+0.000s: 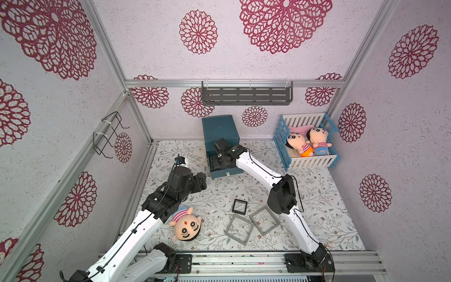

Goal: Place the brooch boxes into the drawer by color
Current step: Place the brooch box in the drawer.

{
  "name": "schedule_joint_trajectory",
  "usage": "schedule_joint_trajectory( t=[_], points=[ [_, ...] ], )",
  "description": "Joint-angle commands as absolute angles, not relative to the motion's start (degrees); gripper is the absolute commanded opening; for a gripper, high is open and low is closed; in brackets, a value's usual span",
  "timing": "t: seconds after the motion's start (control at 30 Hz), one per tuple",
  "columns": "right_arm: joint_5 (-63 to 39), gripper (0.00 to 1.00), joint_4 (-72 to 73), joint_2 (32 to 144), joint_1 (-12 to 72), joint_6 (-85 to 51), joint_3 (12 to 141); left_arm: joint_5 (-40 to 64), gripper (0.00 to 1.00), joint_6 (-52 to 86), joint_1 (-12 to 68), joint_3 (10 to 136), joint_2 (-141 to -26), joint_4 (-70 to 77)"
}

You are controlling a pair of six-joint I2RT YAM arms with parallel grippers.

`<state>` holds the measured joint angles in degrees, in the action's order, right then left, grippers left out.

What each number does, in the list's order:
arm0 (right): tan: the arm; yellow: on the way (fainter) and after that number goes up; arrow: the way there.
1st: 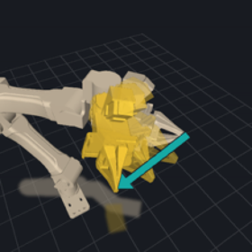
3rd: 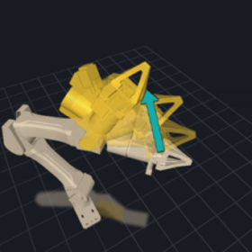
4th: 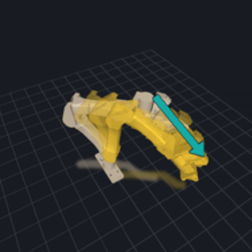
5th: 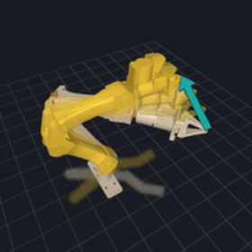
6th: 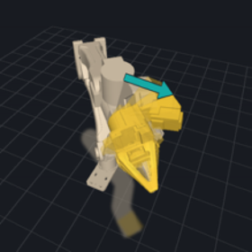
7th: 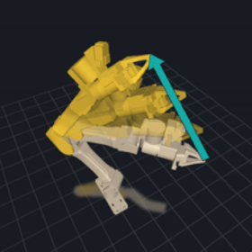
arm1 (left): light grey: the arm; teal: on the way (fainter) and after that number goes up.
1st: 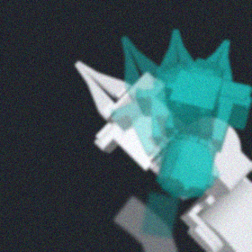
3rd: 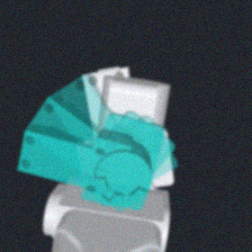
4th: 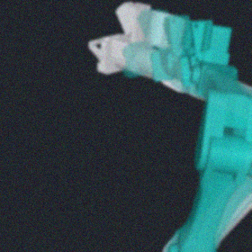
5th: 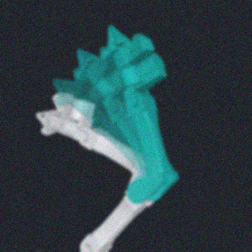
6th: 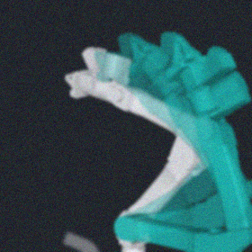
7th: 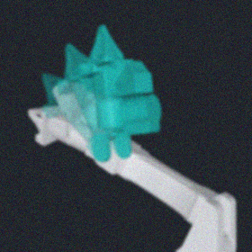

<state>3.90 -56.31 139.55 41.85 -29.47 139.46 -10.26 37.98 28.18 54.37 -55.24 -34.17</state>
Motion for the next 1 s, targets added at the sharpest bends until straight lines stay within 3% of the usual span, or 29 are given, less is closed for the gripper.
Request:
schedule_joint_trajectory(
  t=[0.0, 0.47, 0.97],
  points=[
    [3.3, 0.70, -56.2, 140.3, 41.4, -28.3, 141.7, -9.2, 0.84, 38.5, 27.9, 53.5, -55.1, -33.5],
    [2.6, 0.85, -56.6, 140.9, 41.3, -28.0, 143.6, -8.9, 0.84, 38.0, 27.8, 53.9, -55.6, -33.0],
    [6.3, 0.82, -54.8, 134.9, 41.5, -28.6, 144.5, -6.2, 0.84, 37.4, 27.8, 53.6, -55.5, -32.2]
  ],
)
